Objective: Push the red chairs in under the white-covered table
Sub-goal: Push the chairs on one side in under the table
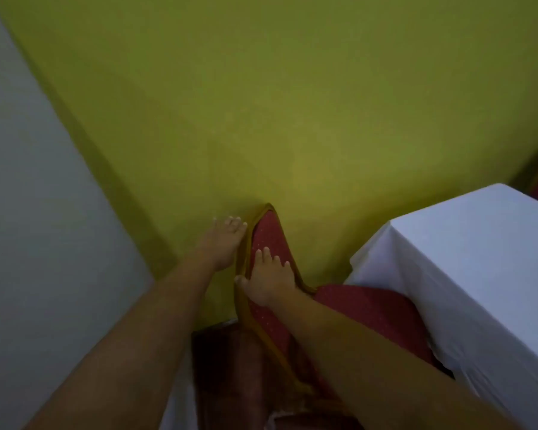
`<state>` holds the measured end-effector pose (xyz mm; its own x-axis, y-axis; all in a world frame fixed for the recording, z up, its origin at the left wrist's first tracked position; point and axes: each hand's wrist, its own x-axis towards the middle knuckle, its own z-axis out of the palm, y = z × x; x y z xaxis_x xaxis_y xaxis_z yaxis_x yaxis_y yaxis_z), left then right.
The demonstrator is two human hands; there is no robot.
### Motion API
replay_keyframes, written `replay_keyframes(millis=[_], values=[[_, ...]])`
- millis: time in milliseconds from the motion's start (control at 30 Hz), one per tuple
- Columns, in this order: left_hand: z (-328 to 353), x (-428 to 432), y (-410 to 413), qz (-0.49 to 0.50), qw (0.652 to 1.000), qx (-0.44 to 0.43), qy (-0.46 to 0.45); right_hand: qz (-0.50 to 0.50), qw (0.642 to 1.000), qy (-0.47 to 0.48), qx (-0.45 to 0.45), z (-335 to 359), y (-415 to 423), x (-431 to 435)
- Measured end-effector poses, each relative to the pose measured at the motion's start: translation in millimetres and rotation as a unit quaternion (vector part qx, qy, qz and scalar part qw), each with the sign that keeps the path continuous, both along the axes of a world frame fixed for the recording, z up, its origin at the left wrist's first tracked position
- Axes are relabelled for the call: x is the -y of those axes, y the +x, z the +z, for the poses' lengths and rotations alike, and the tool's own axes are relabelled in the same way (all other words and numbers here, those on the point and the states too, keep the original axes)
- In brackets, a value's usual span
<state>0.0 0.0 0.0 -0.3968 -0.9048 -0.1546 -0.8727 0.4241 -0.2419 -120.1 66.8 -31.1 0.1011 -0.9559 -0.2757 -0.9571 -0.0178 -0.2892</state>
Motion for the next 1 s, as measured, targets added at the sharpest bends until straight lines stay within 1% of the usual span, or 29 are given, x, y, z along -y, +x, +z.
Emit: replay_keyframes(millis=[33, 133, 267, 433, 533, 733, 900, 1000], values=[[-1, 5, -2, -0.018, 1.000, 0.021, -0.004, -0.009, 1.000, 0.010, 0.005, -3, 5, 2], [-7, 25, -3, -0.060, 0.997, 0.038, -0.002, -0.044, 0.998, 0.028, 0.032, -13, 14, 10], [-9, 62, -1, -0.116, 0.992, 0.049, -0.008, -0.107, 0.990, 0.014, 0.086, -14, 30, 34], [-13, 116, -6, -0.200, 0.977, 0.063, 0.020, -0.224, 0.959, 0.050, 0.167, -23, 42, 54], [-16, 137, -8, -0.250, 0.965, 0.055, 0.050, -0.271, 0.943, 0.058, 0.183, -27, 45, 63], [-37, 156, 7, -0.298, 0.950, -0.070, 0.069, -0.261, 0.952, 0.036, 0.157, -31, 47, 62], [-41, 161, 8, -0.312, 0.943, -0.094, 0.063, -0.226, 0.968, 0.016, 0.111, -29, 44, 62], [-40, 156, 8, -0.314, 0.943, -0.094, 0.056, -0.189, 0.979, -0.016, 0.077, -28, 41, 58]])
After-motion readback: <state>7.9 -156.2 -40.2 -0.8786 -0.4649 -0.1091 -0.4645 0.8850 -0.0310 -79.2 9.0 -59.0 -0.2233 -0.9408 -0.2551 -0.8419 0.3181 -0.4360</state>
